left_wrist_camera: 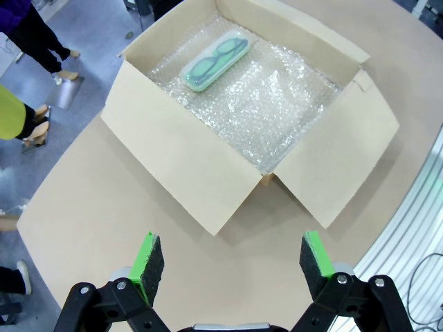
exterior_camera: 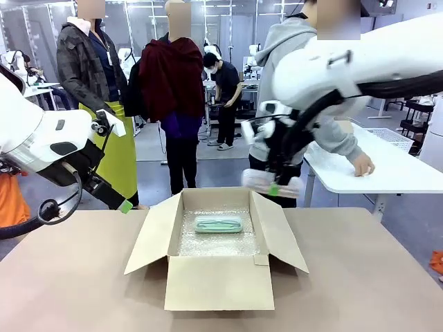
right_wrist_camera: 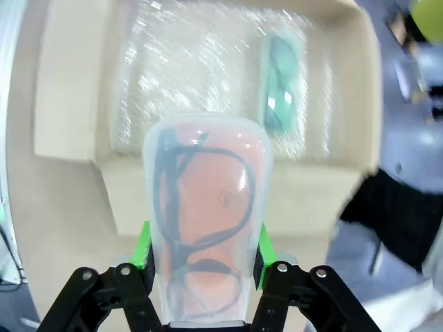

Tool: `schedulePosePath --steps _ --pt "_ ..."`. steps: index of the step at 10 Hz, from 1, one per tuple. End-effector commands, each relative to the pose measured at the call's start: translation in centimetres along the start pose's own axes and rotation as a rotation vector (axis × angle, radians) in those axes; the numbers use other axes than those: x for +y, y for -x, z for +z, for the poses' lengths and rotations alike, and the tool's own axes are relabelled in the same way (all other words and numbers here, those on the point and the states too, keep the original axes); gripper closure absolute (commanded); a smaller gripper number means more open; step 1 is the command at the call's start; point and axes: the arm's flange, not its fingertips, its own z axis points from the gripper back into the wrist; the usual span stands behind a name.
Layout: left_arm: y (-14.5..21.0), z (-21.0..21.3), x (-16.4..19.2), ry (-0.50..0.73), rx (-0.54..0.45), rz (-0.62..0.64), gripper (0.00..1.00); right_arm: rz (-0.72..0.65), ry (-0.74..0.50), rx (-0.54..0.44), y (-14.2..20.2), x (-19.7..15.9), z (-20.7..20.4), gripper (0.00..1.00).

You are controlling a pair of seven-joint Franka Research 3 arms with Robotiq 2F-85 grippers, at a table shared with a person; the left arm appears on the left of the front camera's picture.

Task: Pack the glasses set securely to prepare it for shipping.
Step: Put the Glasses case from the right side of the table into the Package Box.

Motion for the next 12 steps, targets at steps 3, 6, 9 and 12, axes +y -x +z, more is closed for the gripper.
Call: schedulePosePath --steps 3,6,9,12 --pt "0.1 0.1 0.1 -0.005 -0.001 -0.004 0.00 0.073 -0.091 0.070 -8.3 -2.8 -7.7 0.37" --pt "0.1 0.1 0.1 -0.005 -0.001 -0.004 0.00 0.048 -0.127 0.127 -11.4 -3.5 -13.4 0.37" --pt "0.1 0.1 0.1 -0.005 -0.001 -0.004 0.00 0.053 -0.143 0.155 -12.0 -2.5 -18.8 0.37" --pt "0.1 0.1 0.1 -0.005 -0.001 -0.004 0.00 0.038 -0.174 0.199 -11.0 -3.3 -23.7 0.37"
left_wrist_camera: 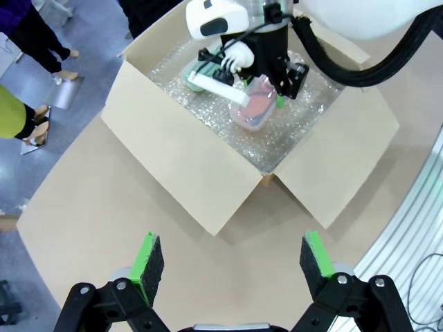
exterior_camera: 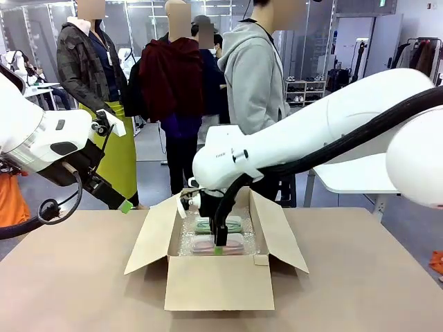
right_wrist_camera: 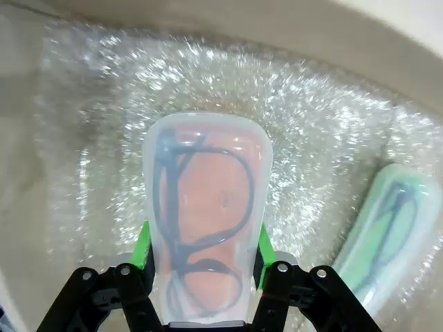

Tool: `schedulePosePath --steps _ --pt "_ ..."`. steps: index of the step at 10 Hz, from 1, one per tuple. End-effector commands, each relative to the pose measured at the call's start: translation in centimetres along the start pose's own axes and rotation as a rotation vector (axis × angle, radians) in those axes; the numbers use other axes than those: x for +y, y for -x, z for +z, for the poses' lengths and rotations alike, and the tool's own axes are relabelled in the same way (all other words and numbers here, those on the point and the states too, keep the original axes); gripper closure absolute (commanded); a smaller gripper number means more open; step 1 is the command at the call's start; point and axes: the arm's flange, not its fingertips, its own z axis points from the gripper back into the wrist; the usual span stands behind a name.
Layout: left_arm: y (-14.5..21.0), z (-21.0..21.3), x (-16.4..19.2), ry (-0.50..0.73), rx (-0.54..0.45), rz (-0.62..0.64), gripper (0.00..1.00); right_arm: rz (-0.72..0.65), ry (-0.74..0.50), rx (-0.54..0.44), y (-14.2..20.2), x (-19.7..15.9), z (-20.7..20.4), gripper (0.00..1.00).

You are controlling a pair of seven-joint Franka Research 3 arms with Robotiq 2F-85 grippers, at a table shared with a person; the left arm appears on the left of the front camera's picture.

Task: Pack the glasses set securely to prepare it for shipping.
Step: Put the Glasses case from the right side of the table into the Package Box.

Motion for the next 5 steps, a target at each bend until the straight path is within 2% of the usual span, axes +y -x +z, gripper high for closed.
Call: schedulePosePath --steps 1,2,4,5 --pt "0.10 0.10 0.11 -0.005 0.000 -0.004 0.00 -0.023 0.021 0.035 -0.62 -0.82 -0.41 0.37" --pt "0.10 0.10 0.11 -0.005 0.000 -0.004 0.00 -0.039 0.018 0.032 -0.44 -0.98 -0.25 0.37" --pt "0.10 0.10 0.11 -0.005 0.000 -0.004 0.00 -0.065 0.004 0.043 -0.23 -0.99 -0.17 0.18" --pt "0.10 0.10 0.11 -0.005 0.000 -0.004 0.00 -0.065 0.006 0.046 -0.27 -0.88 -0.14 0.00"
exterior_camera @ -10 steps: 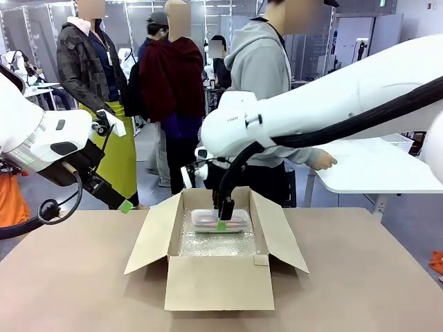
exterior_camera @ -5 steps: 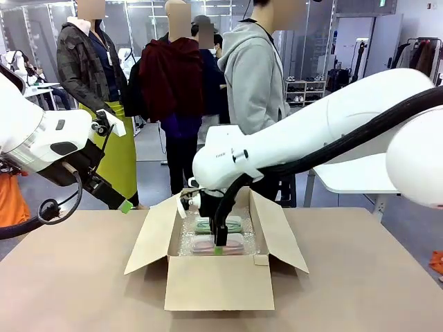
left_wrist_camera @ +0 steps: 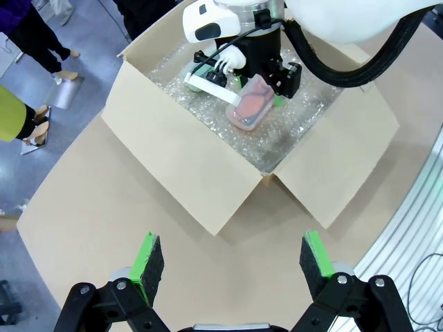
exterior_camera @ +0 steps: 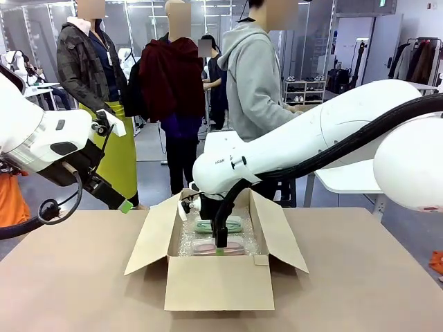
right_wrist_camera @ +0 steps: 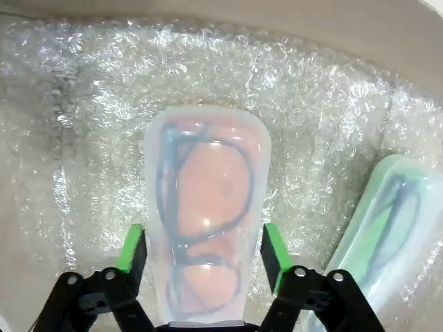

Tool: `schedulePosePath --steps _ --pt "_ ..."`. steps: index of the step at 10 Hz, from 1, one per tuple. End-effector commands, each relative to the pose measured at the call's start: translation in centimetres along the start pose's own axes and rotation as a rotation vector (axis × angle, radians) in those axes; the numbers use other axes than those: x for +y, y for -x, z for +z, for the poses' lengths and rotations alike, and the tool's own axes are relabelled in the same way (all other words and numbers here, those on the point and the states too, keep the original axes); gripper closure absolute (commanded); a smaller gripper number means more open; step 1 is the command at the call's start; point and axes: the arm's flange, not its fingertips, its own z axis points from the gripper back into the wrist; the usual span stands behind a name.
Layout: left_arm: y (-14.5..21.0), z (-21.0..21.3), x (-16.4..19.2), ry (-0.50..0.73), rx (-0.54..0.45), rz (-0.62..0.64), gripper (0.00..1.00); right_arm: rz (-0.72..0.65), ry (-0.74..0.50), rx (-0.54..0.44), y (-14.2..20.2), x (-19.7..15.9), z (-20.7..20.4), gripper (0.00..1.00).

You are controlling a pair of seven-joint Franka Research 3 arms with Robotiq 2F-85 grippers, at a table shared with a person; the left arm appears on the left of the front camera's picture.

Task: Pack the glasses set securely to prepare it for shipping.
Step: Put the Glasses case from the right side of the table into the Package Box.

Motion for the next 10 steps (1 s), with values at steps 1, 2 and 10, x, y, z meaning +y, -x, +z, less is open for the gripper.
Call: schedulePosePath --steps 1,2,10 --pt "0.1 0.1 0.1 -0.005 0.000 -0.004 0.00 -0.030 0.001 0.029 -0.4 0.3 0.1 0.00" --pt "0.1 0.1 0.1 -0.005 0.000 -0.004 0.00 -0.031 0.002 0.021 -0.4 0.4 0.5 0.00" --pt "0.1 0.1 0.1 -0.005 0.000 -0.004 0.00 -0.007 0.008 -0.002 -0.1 0.0 0.5 0.00"
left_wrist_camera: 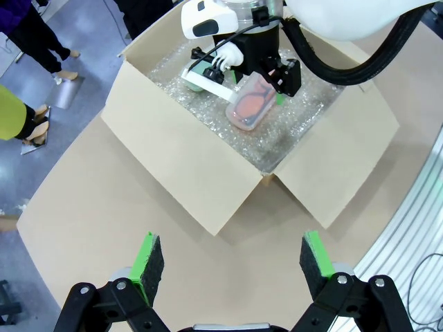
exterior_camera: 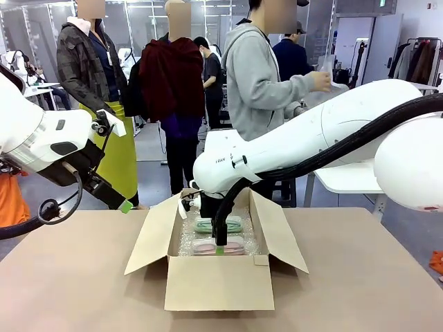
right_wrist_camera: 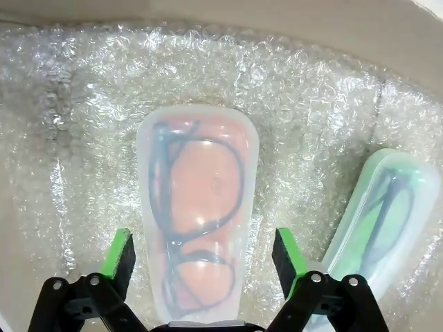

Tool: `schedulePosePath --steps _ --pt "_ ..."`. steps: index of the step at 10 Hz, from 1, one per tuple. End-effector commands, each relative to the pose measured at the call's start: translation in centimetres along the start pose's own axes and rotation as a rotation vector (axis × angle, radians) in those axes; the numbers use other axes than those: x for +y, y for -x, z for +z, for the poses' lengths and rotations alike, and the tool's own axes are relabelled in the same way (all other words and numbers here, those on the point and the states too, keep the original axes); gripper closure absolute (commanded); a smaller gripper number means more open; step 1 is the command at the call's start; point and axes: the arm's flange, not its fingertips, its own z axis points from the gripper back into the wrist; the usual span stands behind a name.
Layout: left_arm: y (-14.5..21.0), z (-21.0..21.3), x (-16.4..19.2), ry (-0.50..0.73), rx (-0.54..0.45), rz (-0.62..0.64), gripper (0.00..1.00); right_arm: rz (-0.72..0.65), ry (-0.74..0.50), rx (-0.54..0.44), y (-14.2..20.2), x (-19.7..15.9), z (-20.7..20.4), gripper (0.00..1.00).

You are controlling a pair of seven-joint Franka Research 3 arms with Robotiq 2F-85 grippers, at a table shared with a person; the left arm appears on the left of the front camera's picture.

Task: Pack the glasses set securely to prepare it for shipping.
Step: Position the Package Box on the left side of the table.

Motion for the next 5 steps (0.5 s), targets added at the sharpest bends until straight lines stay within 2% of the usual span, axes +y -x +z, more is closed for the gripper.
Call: schedulePosePath --steps 1,5 --pt "0.10 0.11 0.11 -0.005 0.000 -0.004 0.00 0.007 -0.003 0.005 -0.14 0.20 0.22 0.00" --pt "0.10 0.11 0.11 -0.005 0.000 -0.004 0.00 0.007 -0.003 0.005 -0.14 0.20 0.22 0.00"
